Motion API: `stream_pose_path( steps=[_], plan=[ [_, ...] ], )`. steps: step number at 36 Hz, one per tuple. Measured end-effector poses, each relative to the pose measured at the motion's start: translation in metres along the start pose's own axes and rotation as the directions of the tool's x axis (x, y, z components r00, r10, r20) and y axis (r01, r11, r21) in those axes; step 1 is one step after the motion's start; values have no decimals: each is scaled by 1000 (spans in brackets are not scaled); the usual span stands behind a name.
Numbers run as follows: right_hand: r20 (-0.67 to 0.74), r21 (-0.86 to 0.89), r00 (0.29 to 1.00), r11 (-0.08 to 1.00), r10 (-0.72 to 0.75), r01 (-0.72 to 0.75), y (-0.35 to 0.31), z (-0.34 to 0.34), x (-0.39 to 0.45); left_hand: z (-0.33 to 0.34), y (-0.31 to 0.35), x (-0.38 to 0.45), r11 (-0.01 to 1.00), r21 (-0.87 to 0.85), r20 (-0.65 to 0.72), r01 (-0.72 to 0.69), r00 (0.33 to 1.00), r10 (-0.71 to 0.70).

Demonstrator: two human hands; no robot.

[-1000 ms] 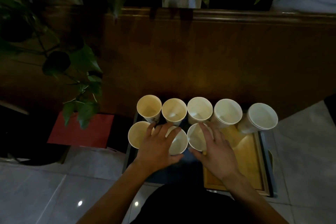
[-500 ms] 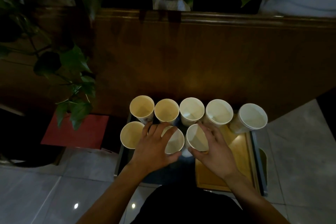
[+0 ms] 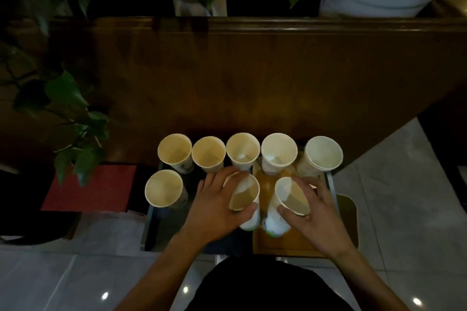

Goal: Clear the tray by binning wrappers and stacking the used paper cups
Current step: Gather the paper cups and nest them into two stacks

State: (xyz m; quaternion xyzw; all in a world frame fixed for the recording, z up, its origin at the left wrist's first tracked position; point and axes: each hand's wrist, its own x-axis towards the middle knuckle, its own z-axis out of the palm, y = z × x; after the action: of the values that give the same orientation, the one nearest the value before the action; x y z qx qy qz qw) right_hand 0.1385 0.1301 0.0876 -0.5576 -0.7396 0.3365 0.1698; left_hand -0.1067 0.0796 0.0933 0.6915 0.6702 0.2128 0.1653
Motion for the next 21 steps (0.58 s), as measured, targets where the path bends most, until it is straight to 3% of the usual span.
stream_pose_path(
  steps=[21],
  plan=[
    [-60, 65, 976, 976, 211, -207, 49, -50, -19, 15, 51, 32, 995, -67, 28, -69, 997, 71]
  ],
)
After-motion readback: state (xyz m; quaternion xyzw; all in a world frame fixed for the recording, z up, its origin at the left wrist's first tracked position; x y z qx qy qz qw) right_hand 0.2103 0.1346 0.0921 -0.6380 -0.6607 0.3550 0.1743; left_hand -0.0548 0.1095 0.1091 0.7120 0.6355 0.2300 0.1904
